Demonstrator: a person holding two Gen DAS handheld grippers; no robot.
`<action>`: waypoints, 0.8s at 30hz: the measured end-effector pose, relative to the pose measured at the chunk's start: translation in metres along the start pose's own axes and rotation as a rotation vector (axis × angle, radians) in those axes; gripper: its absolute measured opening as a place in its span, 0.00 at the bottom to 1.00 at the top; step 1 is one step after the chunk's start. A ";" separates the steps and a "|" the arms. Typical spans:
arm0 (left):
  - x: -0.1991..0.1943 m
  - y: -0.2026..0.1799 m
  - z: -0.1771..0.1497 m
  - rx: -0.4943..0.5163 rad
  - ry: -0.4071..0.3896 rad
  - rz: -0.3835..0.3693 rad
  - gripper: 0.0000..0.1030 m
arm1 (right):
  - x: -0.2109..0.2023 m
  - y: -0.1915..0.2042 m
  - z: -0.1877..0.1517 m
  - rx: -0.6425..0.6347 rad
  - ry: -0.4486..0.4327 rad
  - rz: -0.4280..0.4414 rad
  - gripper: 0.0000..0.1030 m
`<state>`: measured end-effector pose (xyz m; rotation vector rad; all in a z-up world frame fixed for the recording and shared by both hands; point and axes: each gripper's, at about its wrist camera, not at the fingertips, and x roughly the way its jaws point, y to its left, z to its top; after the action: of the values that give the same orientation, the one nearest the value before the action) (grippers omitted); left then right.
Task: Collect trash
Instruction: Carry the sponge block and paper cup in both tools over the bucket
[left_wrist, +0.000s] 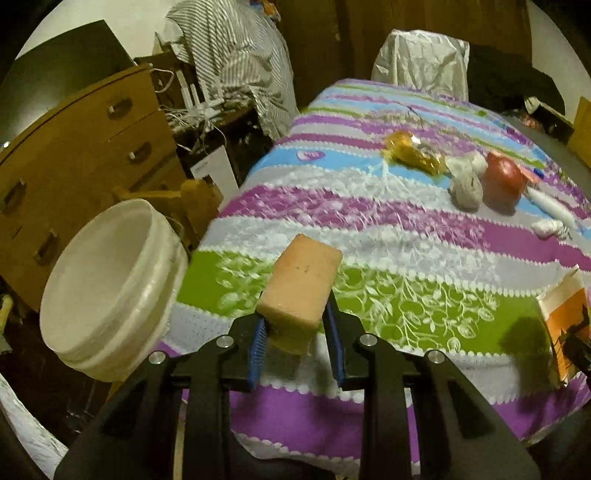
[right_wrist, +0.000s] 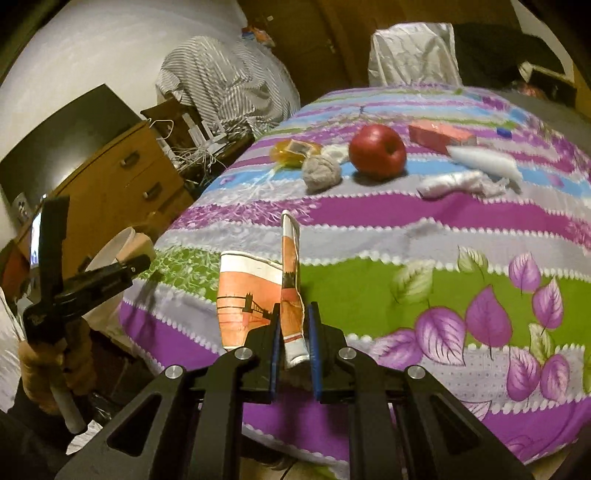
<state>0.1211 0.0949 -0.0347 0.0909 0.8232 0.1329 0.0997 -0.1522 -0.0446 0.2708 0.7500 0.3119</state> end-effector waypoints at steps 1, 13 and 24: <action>-0.003 0.004 0.003 -0.009 -0.012 0.004 0.26 | -0.001 0.002 0.003 -0.004 -0.003 -0.001 0.14; -0.038 0.085 0.049 -0.113 -0.164 0.142 0.26 | 0.017 0.100 0.083 -0.181 -0.060 0.064 0.14; -0.052 0.190 0.064 -0.218 -0.209 0.307 0.26 | 0.058 0.243 0.147 -0.348 -0.063 0.187 0.14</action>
<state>0.1180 0.2730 0.0716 0.0247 0.5780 0.4936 0.1992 0.0739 0.1069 0.0208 0.5966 0.6004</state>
